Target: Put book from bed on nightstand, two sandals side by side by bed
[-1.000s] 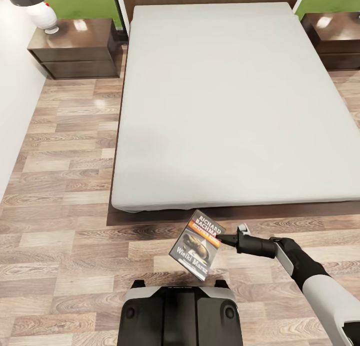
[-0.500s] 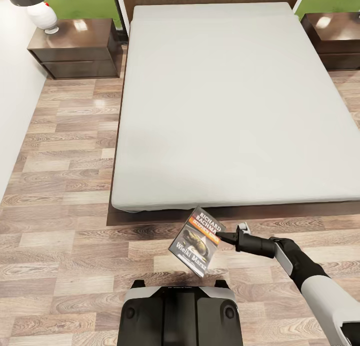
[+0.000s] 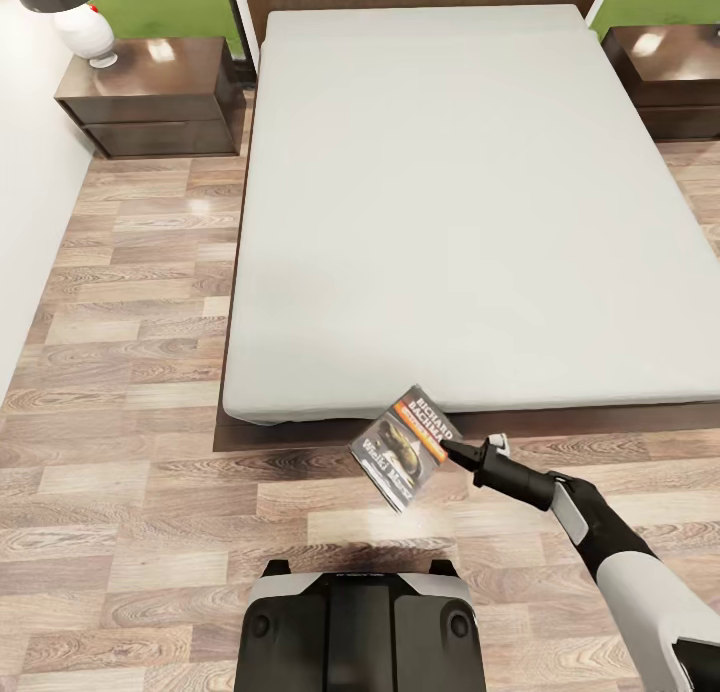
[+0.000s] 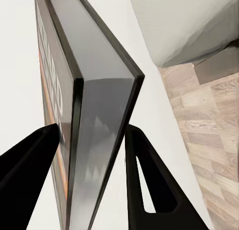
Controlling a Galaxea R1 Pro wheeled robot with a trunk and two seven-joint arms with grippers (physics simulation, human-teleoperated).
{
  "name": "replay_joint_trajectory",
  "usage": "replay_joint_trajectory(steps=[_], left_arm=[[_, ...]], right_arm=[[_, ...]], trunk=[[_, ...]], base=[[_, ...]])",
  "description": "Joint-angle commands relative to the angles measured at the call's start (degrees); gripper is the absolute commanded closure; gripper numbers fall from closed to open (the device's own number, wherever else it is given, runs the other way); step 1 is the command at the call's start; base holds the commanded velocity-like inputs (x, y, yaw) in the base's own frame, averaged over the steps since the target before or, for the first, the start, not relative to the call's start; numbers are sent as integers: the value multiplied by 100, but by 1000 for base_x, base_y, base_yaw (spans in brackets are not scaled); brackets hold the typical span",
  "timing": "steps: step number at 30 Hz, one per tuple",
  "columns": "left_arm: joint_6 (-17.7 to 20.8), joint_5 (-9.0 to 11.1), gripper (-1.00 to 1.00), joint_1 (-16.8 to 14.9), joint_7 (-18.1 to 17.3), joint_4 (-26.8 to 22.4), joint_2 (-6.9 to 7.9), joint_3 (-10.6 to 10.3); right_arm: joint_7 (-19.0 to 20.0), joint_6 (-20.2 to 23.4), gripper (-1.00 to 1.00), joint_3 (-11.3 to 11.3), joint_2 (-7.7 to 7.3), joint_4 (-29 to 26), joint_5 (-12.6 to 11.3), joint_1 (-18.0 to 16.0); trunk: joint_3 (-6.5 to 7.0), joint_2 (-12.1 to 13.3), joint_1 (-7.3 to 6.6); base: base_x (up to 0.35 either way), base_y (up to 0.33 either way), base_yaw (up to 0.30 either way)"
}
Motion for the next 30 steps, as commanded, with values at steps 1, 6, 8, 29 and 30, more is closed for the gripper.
replay_joint_trajectory(steps=[1, 6, 8, 29, 30], left_arm=[[-13, 31, -100, -2, 12, 6, -1, -48], [-7, 29, -100, -4, 15, 6, -5, -53], [-5, 28, -100, -5, 15, 6, -7, -55], [-33, 35, -100, -5, 17, -2, -10, -57], [-36, 35, -100, -3, 17, -2, -10, -57]], right_arm=[[-24, 44, 100, -36, 6, 0, -20, -1], [-88, 39, 100, -118, 46, 0, -24, -1], [-104, 33, 100, -141, 70, -6, -25, -1], [-104, -190, 100, -174, 132, -15, -30, 7], [-104, -190, 100, -174, 132, -15, -30, 5]], trunk=[[-5, -8, 3], [-5, -8, 3], [-5, -8, 3], [89, -8, 3], [98, -8, 3]], base=[[0, 0, 0], [0, 0, 0], [0, 0, 0], [0, 0, 0], [0, 0, 0]])
